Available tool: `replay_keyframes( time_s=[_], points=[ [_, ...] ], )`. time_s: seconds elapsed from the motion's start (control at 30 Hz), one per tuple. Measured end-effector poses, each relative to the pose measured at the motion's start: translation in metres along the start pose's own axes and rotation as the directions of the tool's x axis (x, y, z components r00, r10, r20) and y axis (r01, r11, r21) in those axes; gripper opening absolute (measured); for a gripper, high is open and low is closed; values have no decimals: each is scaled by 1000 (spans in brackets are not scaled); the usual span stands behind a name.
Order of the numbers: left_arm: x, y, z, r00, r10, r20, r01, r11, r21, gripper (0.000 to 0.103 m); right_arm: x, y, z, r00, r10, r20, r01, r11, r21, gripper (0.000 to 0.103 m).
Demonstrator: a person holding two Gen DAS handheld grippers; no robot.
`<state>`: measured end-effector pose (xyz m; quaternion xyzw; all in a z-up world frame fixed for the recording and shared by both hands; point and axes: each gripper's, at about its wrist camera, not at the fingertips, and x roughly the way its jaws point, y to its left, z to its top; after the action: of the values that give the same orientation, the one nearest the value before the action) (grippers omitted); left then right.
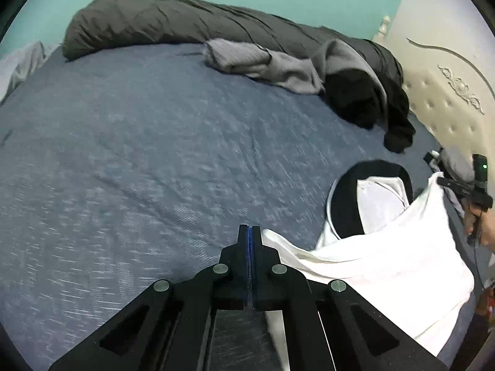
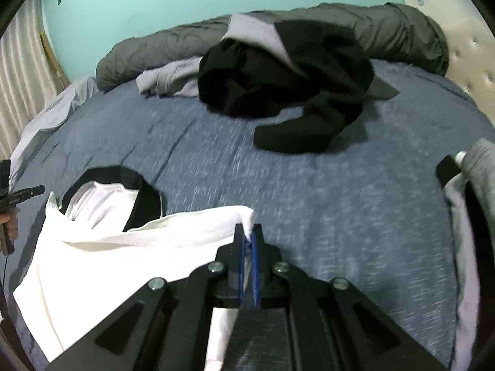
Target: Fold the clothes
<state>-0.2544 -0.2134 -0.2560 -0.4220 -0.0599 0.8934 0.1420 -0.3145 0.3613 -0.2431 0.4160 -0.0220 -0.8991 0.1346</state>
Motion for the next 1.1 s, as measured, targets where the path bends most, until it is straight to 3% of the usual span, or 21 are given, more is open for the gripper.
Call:
replay_keyframes(
  time_s=[0.33, 0.37, 0.5, 0.67, 0.83, 0.87, 0.9, 0.93, 1.1],
  points=[
    [18, -16, -4, 996, 23, -85, -13, 993, 115, 1, 17, -1, -2, 999, -5, -40, 6, 1000, 20, 3],
    [22, -17, -6, 995, 29, -98, -16, 992, 126, 6, 18, -1, -4, 999, -4, -42, 5, 1000, 25, 3],
    [30, -19, -9, 994, 26, -106, -10, 990, 142, 41, 19, -5, -11, 999, -1, -50, 3, 999, 36, 3],
    [41, -22, -8, 993, 21, -120, -2, 987, 161, 52, 20, -8, -12, 999, 9, -48, -7, 999, 47, 3],
    [54, -29, -9, 989, -12, -149, 37, 985, 169, 50, 21, -7, -13, 999, 12, -49, -10, 999, 41, 3],
    [56, -32, -11, 988, -12, -153, 40, 982, 184, 39, 21, -7, -14, 999, 10, -49, -8, 999, 39, 3],
    [57, -35, -14, 987, -14, -157, 45, 979, 197, 19, 21, -8, -14, 999, 9, -50, -7, 999, 41, 3],
    [57, -37, -16, 987, -16, -161, 48, 978, 203, 11, 21, -8, -15, 999, 8, -50, -6, 999, 44, 3],
    [36, -38, -17, 994, -27, -108, 47, 982, 184, 6, 15, -10, -15, 999, 23, -32, -21, 998, 59, 3]
  ],
)
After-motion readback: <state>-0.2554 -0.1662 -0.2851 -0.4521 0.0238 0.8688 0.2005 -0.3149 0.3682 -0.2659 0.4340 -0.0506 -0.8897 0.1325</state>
